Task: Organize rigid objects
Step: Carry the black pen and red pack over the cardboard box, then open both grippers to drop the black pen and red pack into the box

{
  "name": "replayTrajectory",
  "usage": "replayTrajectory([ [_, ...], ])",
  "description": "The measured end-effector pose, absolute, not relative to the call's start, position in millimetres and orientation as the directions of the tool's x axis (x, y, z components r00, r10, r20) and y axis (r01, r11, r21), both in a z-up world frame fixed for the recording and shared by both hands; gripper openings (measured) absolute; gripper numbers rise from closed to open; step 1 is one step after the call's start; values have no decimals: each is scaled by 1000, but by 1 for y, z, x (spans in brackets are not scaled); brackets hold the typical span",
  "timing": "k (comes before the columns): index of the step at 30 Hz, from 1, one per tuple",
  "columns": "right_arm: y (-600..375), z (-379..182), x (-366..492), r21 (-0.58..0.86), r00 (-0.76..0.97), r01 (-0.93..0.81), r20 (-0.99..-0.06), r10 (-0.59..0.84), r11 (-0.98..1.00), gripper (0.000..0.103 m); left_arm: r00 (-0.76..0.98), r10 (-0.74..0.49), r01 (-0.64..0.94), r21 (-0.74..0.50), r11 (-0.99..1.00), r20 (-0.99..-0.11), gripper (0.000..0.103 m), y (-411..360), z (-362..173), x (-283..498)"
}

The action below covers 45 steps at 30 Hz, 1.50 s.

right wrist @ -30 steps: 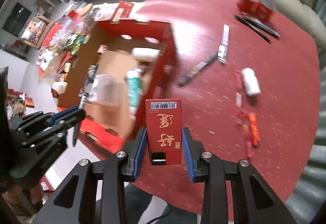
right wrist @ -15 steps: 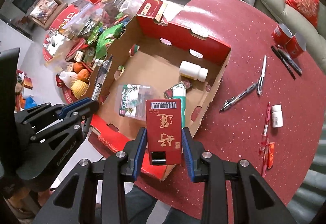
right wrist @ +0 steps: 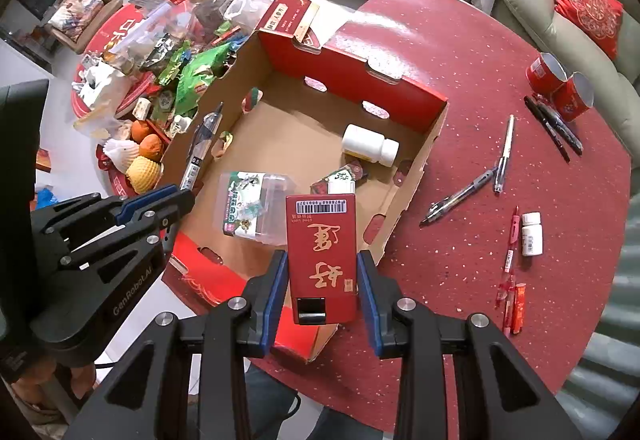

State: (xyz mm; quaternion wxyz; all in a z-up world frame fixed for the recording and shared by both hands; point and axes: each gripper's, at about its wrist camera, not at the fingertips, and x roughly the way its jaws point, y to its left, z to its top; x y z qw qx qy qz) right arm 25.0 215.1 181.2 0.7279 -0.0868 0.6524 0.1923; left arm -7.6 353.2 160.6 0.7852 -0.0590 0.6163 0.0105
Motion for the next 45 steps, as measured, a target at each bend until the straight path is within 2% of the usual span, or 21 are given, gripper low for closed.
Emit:
replayTrajectory([
  [23,222,158,53,128,47,-339,-987,152,932,36,218,-22,-71,-39,997,-976,11,358,138,39],
  [45,227,99,78,110,-42,-312,-994,102,944,36,129,40,-28,37,999,-991,11,337,92,72],
])
